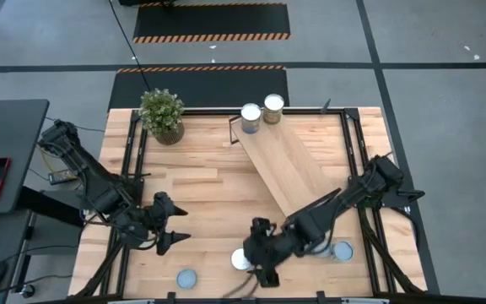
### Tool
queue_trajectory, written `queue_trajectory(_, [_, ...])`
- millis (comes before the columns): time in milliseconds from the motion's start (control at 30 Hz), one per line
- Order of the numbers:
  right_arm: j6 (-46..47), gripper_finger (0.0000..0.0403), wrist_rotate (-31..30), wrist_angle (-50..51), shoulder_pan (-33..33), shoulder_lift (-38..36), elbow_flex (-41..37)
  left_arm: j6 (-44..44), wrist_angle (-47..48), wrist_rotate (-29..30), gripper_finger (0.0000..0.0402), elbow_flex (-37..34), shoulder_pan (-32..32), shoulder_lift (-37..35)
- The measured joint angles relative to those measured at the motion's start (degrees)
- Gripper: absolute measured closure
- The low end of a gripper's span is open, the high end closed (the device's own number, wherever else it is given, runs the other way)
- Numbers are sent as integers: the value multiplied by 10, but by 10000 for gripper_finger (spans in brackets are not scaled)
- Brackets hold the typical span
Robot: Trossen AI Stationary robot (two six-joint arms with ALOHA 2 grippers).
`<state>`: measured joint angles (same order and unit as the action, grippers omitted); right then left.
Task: Pick and place cans onto a shelf
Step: Put the canned peas on the shelf
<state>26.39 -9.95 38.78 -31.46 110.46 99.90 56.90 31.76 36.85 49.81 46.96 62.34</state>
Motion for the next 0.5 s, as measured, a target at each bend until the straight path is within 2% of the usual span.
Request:
queue_trajectory(167, [0,30,-35,85,-20,45,84,33,-13,3,27,-34,11,-26])
queue_trajectory(367, [-50,25,-32,165,-19,118,205,27,-18,16,27,-34,10,-32])
queue_trajectory(500, [-101,11,-7,172,-5,156,240,31,-20,19,27,-34,10,-32])
